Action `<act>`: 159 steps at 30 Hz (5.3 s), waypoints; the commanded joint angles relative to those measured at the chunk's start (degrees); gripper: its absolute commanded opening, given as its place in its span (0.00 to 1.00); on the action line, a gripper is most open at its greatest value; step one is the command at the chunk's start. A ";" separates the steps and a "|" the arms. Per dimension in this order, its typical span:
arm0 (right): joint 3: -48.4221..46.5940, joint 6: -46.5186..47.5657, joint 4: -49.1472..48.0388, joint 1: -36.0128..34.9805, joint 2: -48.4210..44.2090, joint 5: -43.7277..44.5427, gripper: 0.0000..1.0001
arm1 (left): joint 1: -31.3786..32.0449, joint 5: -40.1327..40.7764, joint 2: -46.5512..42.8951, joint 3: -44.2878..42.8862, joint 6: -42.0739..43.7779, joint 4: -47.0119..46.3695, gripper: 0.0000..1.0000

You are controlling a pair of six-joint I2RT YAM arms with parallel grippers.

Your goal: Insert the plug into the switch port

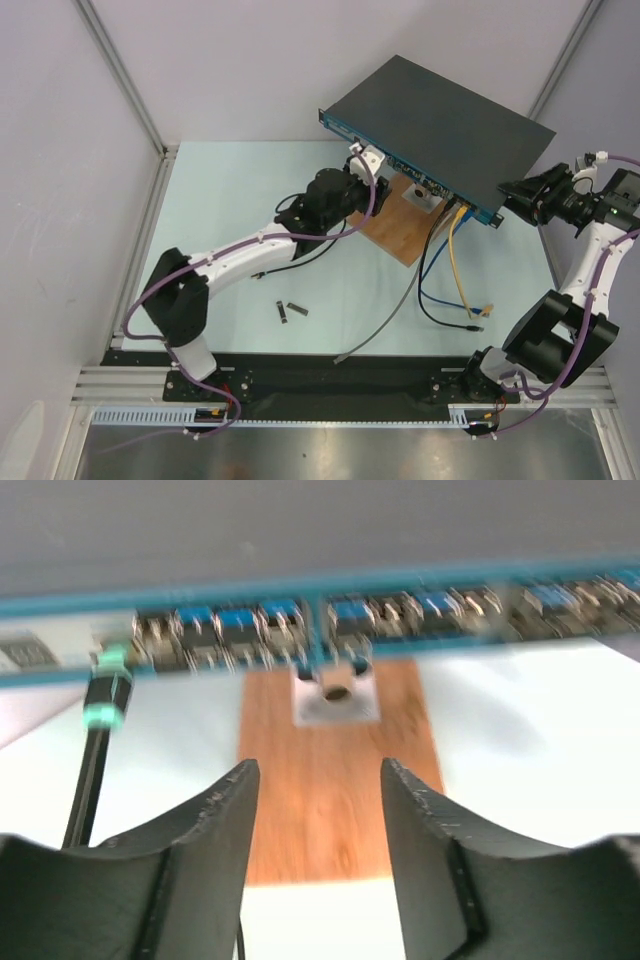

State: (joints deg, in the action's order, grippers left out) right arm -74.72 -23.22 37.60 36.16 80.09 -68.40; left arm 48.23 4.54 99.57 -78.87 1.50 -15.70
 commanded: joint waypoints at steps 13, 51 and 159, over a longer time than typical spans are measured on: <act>-7.97 13.01 0.52 3.03 -1.43 -1.38 1.00 | -9.19 -36.24 -33.64 17.16 22.82 38.17 0.67; -31.10 42.21 33.59 9.01 -3.63 6.44 1.00 | 5.65 -8.49 1.24 19.11 57.83 56.13 0.40; -17.39 31.66 -10.55 -62.64 -3.10 26.15 0.00 | -24.76 -34.49 -24.86 -2.60 -38.72 11.66 0.52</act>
State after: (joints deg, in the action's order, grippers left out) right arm -88.31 10.24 21.21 -29.43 77.01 -30.02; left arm 24.91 -25.56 77.43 -76.90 -57.08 -3.81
